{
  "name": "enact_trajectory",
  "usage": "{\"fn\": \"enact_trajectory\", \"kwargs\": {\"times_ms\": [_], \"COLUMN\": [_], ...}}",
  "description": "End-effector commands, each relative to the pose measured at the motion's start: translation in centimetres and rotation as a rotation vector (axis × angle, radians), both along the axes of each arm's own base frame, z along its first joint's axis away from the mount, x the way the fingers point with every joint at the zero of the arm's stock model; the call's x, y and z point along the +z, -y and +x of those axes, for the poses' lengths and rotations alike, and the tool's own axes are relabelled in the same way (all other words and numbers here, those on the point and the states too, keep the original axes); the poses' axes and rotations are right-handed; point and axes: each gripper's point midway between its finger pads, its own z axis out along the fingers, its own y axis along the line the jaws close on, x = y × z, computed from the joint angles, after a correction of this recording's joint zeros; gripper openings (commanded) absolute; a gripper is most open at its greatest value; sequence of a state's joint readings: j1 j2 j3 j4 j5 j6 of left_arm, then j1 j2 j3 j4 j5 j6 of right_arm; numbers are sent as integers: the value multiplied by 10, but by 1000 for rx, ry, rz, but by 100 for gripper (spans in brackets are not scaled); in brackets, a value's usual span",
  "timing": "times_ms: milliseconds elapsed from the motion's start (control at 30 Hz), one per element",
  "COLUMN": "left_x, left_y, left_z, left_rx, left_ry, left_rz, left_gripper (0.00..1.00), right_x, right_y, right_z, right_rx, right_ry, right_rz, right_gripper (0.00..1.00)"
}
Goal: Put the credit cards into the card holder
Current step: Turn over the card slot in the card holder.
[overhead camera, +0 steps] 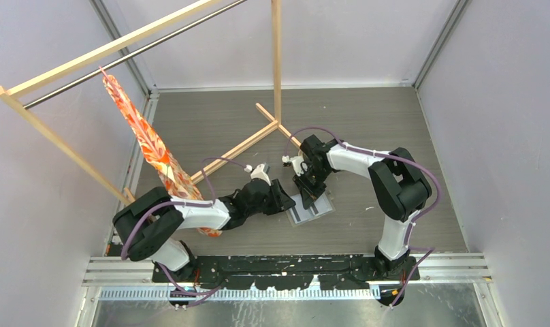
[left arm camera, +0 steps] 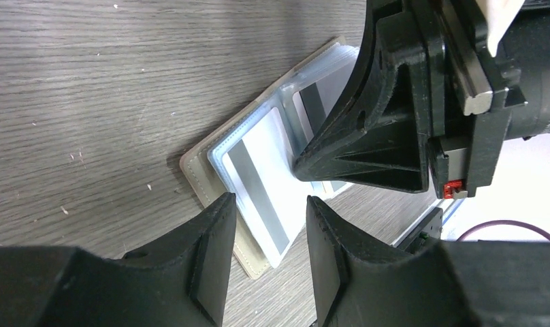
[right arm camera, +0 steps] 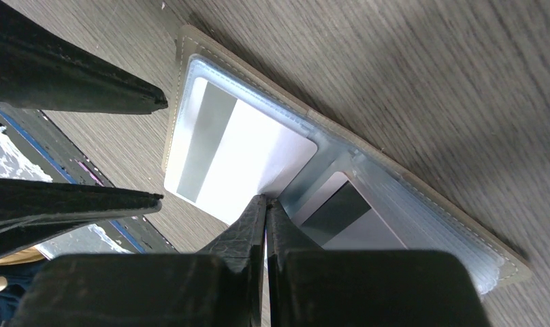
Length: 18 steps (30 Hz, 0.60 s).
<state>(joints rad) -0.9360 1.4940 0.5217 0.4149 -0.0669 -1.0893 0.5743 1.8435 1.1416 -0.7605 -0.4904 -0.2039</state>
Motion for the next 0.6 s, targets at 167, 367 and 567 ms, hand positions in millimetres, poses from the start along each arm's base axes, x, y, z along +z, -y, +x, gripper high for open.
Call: {"fn": "enact_trajectory", "kwargs": {"times_ms": [167, 367, 567], "left_x": [9, 13, 13], "left_y": [14, 19, 18], "left_z": [10, 8, 7], "left_rx": [-2, -22, -18], "left_ry": [9, 8, 8], "left_rz": [-41, -73, -80], "left_gripper": [42, 41, 38], "right_x": [0, 1, 3], "right_y": [2, 1, 0], "right_z": [6, 6, 6], "right_rx": [4, 4, 4], "right_ry": [19, 20, 16], "right_rz": [-27, -25, -14], "right_gripper": [8, 8, 8]}}
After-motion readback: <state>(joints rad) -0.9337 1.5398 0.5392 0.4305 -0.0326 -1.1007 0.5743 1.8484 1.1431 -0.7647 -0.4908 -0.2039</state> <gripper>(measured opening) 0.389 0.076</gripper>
